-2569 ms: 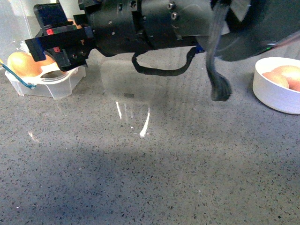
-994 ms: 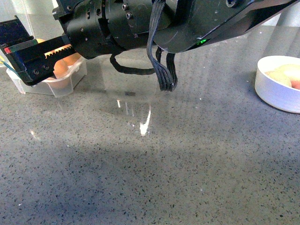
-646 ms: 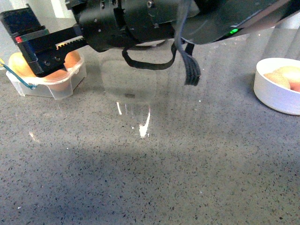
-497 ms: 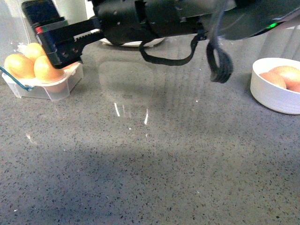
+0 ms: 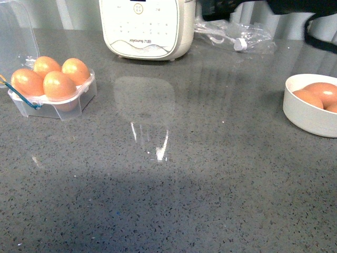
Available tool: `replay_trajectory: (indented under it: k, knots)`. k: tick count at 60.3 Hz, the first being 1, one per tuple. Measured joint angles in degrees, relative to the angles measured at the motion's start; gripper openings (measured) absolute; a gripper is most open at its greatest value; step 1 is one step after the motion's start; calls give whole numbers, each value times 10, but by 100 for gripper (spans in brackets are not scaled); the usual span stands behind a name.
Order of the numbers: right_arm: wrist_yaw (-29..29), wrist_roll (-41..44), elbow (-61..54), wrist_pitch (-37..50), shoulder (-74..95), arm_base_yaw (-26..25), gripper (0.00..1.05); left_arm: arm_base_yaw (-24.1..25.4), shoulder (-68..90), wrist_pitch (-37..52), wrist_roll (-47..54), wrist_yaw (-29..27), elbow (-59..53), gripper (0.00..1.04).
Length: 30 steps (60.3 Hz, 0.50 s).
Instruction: Put egg into box
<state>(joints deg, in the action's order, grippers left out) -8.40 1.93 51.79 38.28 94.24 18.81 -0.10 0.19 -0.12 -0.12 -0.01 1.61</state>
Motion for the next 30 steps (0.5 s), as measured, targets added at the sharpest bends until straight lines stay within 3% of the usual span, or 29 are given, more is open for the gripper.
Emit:
replay_trajectory:
  k: [10,24,30]
  knots:
    - [44,13,-78,31,-63,-68,97,0,0,0,0,0,0,98]
    - [54,42,-145,42,-163,-182,97,0,0,0,0,0,0,98]
    - [53,50,-150,42,-190,-202,97,0,0,0,0,0,0,98]
